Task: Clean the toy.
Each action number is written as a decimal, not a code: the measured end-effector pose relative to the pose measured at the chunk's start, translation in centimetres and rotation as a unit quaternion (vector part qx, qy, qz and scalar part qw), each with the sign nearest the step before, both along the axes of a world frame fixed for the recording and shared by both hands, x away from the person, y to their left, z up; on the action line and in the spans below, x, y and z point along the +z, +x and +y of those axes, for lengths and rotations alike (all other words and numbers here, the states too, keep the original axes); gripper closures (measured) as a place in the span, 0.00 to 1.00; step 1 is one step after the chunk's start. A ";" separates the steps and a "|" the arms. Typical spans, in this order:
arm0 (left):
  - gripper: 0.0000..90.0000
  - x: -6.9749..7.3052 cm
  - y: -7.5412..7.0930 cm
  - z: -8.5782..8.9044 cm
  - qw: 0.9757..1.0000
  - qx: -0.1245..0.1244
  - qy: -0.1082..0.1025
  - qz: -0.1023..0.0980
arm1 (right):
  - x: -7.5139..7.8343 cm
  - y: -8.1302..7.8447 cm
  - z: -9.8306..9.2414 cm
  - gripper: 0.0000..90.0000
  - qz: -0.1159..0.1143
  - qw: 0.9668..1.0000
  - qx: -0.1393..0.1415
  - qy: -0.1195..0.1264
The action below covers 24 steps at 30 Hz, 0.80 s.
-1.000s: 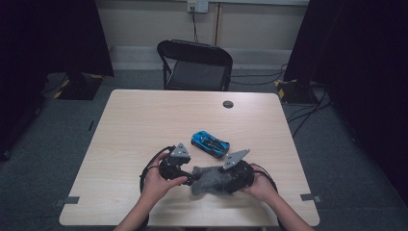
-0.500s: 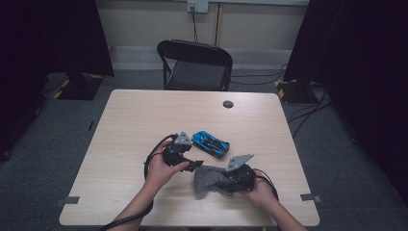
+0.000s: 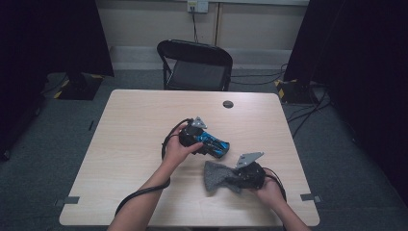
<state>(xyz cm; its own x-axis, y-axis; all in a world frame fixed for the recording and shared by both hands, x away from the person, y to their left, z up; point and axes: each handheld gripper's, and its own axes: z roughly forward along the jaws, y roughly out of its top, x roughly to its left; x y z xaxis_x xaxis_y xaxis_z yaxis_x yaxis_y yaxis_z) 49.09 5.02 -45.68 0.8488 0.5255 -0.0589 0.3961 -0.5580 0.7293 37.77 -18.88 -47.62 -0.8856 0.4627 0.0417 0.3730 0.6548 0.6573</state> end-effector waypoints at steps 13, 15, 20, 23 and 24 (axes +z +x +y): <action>0.17 -1.7 1.2 -2.2 0.999 -0.024 0.024 -0.001 | -0.2 0.6 -1.1 0.75 0.009 1.000 -0.013 -0.003; 0.17 -2.0 1.5 -2.1 0.999 -0.025 0.033 -0.007 | -0.3 0.8 -1.2 0.75 0.013 1.000 -0.013 -0.001; 0.08 -2.9 1.7 -2.2 1.000 -0.027 -0.012 0.001 | -0.3 0.9 -1.1 0.75 0.020 1.000 -0.015 -0.002; 0.09 -3.3 1.7 -2.1 0.999 -0.028 -0.027 -0.005 | -0.2 1.2 -1.0 0.75 0.021 1.000 -0.023 -0.005; 0.09 -3.3 1.7 -2.0 0.999 -0.027 -0.029 -0.006 | -0.1 1.4 -1.1 0.76 0.022 0.999 -0.027 -0.006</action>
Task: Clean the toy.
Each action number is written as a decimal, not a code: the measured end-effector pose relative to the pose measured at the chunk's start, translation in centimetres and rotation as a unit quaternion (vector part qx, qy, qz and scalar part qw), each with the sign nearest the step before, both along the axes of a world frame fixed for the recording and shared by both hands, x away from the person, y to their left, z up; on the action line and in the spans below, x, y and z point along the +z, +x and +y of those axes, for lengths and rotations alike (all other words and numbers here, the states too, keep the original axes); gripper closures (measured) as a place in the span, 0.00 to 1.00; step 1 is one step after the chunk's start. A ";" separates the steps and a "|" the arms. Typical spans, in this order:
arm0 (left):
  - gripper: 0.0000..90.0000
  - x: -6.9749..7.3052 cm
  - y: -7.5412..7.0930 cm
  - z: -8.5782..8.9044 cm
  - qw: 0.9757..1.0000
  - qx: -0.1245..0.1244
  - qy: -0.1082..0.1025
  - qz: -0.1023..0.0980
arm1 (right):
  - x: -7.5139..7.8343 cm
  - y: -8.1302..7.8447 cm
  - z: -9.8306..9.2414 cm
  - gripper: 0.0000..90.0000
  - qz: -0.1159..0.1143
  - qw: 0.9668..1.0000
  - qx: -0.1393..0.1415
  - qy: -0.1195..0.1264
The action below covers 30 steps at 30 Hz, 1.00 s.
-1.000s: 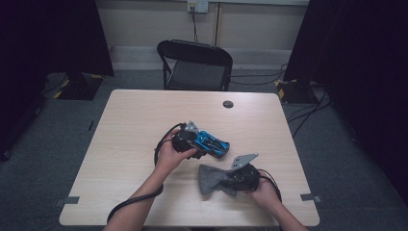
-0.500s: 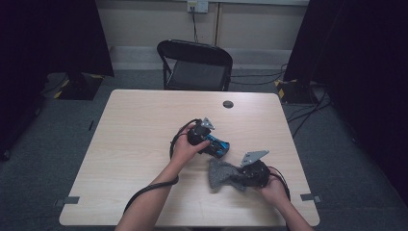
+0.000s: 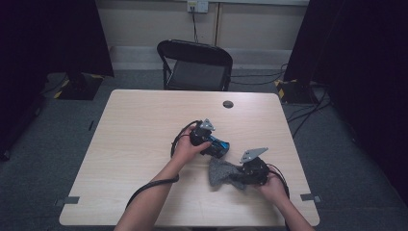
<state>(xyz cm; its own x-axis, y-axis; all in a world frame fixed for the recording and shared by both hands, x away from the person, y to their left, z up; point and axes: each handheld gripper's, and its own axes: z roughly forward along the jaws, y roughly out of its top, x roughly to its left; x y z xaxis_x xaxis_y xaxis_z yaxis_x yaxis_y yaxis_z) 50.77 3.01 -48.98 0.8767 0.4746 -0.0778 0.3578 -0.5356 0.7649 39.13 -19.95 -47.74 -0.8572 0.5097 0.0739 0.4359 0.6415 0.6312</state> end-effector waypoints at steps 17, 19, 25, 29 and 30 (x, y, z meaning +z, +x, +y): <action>0.09 0.1 0.0 0.0 1.000 0.003 0.004 0.000 | -0.1 1.5 -0.6 0.76 0.042 0.999 -0.022 0.005; 0.09 0.1 0.1 0.0 1.000 0.003 0.005 0.001 | 0.0 1.9 -0.8 0.76 0.044 0.999 -0.027 0.003; 0.09 0.0 0.0 0.1 1.000 0.002 0.002 0.001 | 0.2 3.2 -1.2 0.76 0.050 0.998 -0.039 -0.009; 0.10 0.1 0.1 0.1 1.000 0.000 0.004 0.001 | 0.3 4.4 -1.4 0.77 0.049 0.997 -0.045 -0.026; 0.10 0.0 0.0 0.1 1.000 0.001 0.002 0.000 | 0.4 4.8 -1.5 0.77 0.050 0.997 -0.048 -0.030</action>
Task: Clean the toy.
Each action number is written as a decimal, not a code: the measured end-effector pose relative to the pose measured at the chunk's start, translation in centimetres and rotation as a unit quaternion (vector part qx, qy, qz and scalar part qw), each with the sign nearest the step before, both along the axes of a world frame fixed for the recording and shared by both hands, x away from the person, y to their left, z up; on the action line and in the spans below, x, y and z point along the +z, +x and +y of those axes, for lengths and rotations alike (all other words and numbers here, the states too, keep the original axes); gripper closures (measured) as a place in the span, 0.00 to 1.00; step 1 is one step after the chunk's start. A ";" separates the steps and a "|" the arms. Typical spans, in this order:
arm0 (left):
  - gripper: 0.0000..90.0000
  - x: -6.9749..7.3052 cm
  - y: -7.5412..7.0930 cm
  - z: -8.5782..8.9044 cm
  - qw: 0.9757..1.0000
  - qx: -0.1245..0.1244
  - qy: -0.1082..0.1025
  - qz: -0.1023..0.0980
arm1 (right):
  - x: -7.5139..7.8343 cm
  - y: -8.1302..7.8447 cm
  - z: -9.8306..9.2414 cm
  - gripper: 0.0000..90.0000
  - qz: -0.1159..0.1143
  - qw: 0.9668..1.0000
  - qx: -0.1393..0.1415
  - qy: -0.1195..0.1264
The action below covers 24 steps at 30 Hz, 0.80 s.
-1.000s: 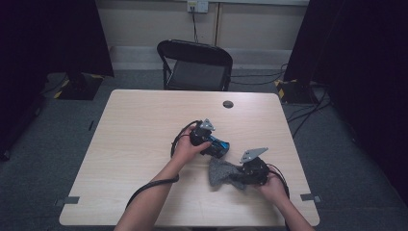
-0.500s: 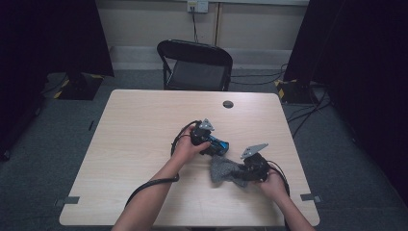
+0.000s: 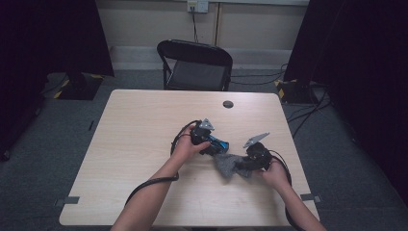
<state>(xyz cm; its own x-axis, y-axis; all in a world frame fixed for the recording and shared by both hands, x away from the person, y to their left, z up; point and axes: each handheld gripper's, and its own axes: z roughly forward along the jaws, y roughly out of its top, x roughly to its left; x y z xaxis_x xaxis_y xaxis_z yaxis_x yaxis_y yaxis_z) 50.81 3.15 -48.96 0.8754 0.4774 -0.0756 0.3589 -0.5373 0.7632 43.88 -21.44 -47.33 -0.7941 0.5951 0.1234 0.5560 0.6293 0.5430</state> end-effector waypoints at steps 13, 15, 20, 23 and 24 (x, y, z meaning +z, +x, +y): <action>0.10 -0.1 -0.1 0.1 1.000 0.002 -0.005 -0.004 | 0.1 2.8 -1.0 0.77 0.000 0.999 -0.038 -0.013; 0.10 -0.1 -0.1 0.1 1.000 0.002 -0.004 -0.004 | 0.1 3.1 -1.1 0.78 -0.007 0.999 -0.045 -0.020; 0.10 -0.2 -0.2 0.1 1.000 0.004 -0.007 -0.006 | 0.3 3.5 -0.7 0.78 -0.018 0.998 -0.053 -0.041; 0.10 -0.2 -0.2 0.1 1.000 0.005 -0.009 -0.007 | 0.4 3.7 -0.5 0.78 -0.021 0.997 -0.060 -0.048; 0.10 -0.2 -0.2 0.2 1.000 0.004 -0.011 -0.009 | 0.3 3.8 -0.6 0.78 -0.021 0.997 -0.063 -0.046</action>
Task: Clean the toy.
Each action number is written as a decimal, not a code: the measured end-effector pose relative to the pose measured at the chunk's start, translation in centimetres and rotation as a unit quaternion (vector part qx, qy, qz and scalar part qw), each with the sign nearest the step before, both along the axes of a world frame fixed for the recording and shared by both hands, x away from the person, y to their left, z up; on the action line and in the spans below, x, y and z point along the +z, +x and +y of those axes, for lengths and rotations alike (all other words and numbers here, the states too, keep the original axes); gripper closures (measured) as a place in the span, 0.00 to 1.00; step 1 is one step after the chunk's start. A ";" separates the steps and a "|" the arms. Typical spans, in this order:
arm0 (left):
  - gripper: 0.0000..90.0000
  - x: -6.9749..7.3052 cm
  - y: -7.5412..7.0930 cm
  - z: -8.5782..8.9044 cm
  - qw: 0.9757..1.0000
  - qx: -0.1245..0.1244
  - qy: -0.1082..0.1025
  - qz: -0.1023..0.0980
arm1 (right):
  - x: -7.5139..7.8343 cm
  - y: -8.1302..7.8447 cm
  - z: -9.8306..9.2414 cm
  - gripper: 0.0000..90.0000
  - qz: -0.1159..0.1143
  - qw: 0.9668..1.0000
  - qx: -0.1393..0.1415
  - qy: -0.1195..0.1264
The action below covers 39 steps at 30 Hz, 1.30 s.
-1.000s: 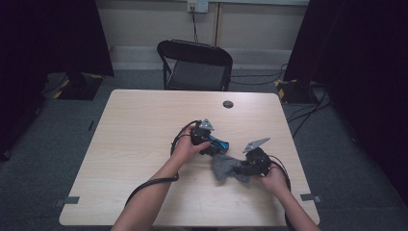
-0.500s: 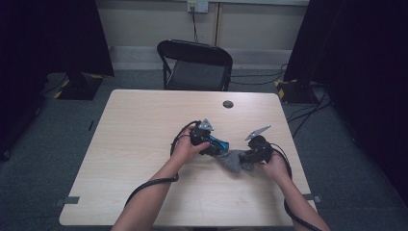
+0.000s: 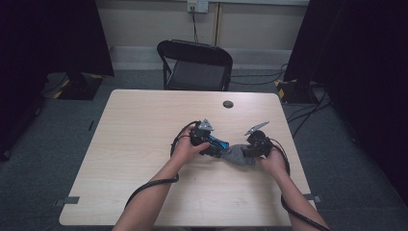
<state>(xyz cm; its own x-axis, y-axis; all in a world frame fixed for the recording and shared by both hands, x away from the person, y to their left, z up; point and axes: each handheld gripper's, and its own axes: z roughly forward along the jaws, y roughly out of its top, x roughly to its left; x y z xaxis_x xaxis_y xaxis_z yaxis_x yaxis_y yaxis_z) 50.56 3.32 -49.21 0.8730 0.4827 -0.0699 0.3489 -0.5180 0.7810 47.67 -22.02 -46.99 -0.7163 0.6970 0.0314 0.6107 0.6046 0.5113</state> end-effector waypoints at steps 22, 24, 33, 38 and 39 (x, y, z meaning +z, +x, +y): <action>0.10 0.0 -0.1 0.0 1.000 0.005 -0.001 -0.003 | -0.3 1.0 -0.8 0.78 -0.021 0.997 -0.071 0.012; 0.10 0.0 -0.2 0.0 1.000 0.006 -0.001 -0.003 | -0.3 1.0 -0.7 0.78 -0.023 0.997 -0.079 0.008; 0.10 -0.1 -0.2 0.0 1.000 0.007 -0.002 -0.003 | -0.1 1.3 -0.5 0.78 -0.024 0.995 -0.096 -0.004; 0.10 0.0 -0.1 0.0 1.000 0.006 0.002 0.000 | 0.0 1.5 -0.7 0.78 -0.021 0.994 -0.103 -0.005; 0.10 0.0 -0.1 0.0 1.000 0.006 0.001 0.000 | 0.0 1.5 -0.7 0.78 -0.021 0.994 -0.104 -0.005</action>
